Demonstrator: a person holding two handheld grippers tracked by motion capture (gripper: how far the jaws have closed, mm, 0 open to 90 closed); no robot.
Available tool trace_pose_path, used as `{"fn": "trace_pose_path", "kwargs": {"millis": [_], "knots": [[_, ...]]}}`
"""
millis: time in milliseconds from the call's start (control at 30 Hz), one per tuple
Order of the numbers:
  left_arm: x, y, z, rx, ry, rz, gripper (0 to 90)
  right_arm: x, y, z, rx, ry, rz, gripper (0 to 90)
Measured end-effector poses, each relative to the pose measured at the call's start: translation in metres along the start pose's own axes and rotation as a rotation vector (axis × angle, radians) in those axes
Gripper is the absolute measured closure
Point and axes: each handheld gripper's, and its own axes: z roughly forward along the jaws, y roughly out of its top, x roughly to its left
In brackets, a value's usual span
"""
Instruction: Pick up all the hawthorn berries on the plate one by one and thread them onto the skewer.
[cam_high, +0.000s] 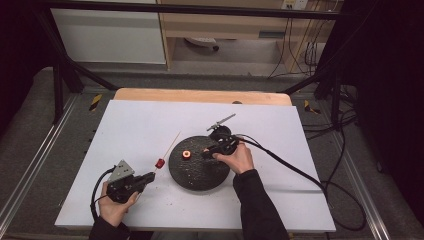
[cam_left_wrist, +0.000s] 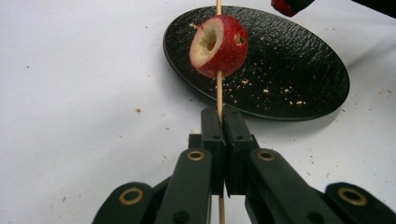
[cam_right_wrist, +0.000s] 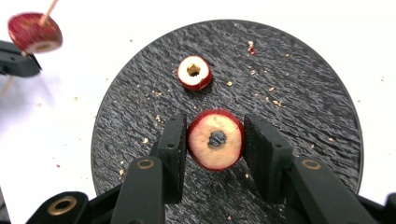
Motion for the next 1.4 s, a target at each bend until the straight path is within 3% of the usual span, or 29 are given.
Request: {"fn": "trace_pose_path", "kwargs": {"millis": [133,700,867,1200,1400], "knots": [[-0.001,0.0,0.001,0.003,-0.001,0.004,88.3,-0.002,-0.011,-0.004,-0.081,0.015,0.033,61.5],[-0.008,0.002,0.001,-0.008,-0.006,0.006,88.3,0.004,-0.048,-0.007,-0.302,0.078,0.128,61.6],[-0.011,0.003,0.003,-0.01,-0.004,-0.002,88.3,0.003,-0.057,-0.011,-0.389,0.097,0.165,61.6],[-0.028,0.01,0.009,-0.012,-0.012,0.026,88.3,0.006,-0.069,-0.016,-0.529,0.146,0.227,61.6],[-0.035,0.014,0.012,-0.018,-0.014,0.021,88.3,0.007,-0.073,-0.017,-0.609,0.155,0.263,61.7]]}}
